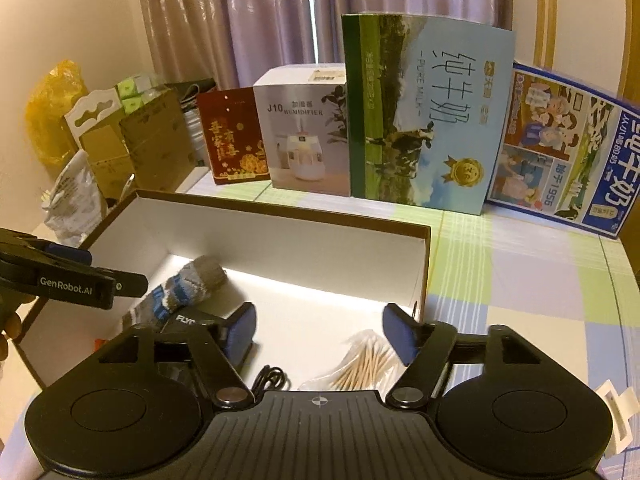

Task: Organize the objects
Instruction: 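Carry sock and swab bag into the box and open both tools, then withdraw both tools from the box toward the purple tube and pill bottle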

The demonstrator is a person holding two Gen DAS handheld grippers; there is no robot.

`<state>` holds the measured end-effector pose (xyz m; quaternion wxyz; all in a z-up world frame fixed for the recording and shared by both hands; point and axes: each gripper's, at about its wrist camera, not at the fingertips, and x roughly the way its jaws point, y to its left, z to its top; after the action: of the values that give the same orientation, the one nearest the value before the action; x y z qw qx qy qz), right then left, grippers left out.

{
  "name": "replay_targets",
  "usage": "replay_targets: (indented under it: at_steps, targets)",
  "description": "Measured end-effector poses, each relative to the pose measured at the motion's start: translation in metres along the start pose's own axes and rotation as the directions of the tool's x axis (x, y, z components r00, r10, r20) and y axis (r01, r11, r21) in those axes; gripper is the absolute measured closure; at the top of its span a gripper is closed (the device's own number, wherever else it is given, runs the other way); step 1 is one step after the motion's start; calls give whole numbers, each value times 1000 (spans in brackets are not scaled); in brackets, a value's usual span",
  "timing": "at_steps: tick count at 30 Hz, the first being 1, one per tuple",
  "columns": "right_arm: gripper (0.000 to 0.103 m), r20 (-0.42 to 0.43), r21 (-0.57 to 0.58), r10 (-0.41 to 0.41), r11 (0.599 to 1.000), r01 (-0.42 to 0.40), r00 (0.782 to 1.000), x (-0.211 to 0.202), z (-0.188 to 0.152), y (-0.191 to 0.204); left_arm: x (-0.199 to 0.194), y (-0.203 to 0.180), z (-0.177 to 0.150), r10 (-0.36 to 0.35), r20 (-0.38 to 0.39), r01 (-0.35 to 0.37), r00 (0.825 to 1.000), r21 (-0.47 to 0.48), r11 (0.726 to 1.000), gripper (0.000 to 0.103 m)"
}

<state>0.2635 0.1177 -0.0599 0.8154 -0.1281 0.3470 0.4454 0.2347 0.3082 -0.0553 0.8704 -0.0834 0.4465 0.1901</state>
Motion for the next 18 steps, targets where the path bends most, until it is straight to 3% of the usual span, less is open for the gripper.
replay_targets:
  at_steps: [5, 18]
  targets:
    - [23, 9, 3, 8, 1000, -8, 1000, -13, -1, 3, -13, -3, -4, -7, 3, 7, 1000, -4, 1000, 14]
    - [11, 30, 43, 47, 998, -48, 998, -58, -19, 5, -68, -17, -23, -24, 36, 25, 999, -28, 999, 11]
